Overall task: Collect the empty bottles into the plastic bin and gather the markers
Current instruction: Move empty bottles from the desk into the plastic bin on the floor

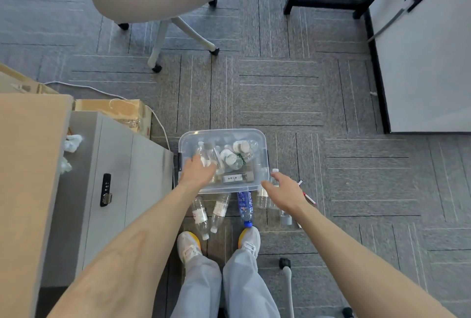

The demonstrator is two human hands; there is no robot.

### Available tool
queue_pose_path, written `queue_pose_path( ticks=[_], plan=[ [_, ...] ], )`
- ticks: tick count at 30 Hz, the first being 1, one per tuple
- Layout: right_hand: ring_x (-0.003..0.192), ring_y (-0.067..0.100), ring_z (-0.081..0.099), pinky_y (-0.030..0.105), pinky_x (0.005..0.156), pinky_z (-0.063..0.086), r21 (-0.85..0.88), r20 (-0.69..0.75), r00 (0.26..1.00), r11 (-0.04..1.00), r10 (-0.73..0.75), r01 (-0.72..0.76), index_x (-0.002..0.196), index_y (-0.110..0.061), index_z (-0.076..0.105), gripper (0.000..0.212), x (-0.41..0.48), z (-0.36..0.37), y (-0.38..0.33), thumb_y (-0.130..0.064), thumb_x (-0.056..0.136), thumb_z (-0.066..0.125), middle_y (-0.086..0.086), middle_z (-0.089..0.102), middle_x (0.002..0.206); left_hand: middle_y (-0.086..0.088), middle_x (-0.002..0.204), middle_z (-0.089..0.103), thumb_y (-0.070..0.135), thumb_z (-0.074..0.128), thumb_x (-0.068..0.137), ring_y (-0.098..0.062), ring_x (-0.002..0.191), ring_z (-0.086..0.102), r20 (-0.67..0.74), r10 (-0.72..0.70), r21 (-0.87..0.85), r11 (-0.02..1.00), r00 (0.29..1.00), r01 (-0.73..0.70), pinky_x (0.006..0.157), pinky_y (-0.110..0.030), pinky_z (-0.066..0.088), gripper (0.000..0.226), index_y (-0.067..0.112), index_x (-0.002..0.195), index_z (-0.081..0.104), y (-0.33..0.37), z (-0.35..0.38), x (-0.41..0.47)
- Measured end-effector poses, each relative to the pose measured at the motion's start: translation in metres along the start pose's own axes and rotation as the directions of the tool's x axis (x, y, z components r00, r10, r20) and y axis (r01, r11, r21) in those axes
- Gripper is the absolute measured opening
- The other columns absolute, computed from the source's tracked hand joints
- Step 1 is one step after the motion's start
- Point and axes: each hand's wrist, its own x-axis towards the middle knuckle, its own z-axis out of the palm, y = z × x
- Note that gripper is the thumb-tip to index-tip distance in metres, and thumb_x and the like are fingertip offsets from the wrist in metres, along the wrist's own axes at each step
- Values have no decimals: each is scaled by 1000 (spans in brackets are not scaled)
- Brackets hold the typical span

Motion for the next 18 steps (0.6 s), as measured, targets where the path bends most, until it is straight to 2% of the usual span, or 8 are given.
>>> queue_pose_path(
  ticks=[5,8,10,14,18],
  plan=[
    [132,27,47,35,104,38,-40,13,997,996,-82,83,147,-13,39,53,-34,-24,-42,-35,99,45,8,46,148,-14,147,43,38,45,96,-33,128,48,27,45,124,991,999,-48,99,-39,43,61,6,147,35,19,-44,-54],
    [125,29,52,35,101,41,-63,19,992,990,-128,129,148,-14,38,53,-61,-39,-66,-35,100,44,11,49,145,-12,140,51,37,46,97,-30,121,54,25,55,137,989,998,-58,83,-32,41,53,7,141,42,27,-69,-90],
    [118,29,56,35,98,43,-94,20,981,977,-191,192,145,-12,41,51,-81,-47,-79,-36,99,43,13,53,141,-14,132,57,38,46,97,-30,115,57,8,73,135,988,997,-73,78,-31,40,48,6,133,48,30,-84,-117],
    [135,24,45,36,109,36,-144,29,938,927,-346,346,147,-13,41,54,-124,-58,-104,-36,98,45,7,46,149,-14,126,61,37,46,99,-30,113,58,-22,110,126,986,994,-107,89,-36,45,44,5,128,53,33,-111,-181],
    [138,21,40,35,113,31,-289,111,846,797,-522,530,147,-14,41,55,-163,-53,-127,-37,97,49,5,44,150,-9,141,52,36,45,99,-26,127,50,-74,154,103,984,985,-147,100,-34,39,46,11,137,50,20,-143,-242]
  ],
)
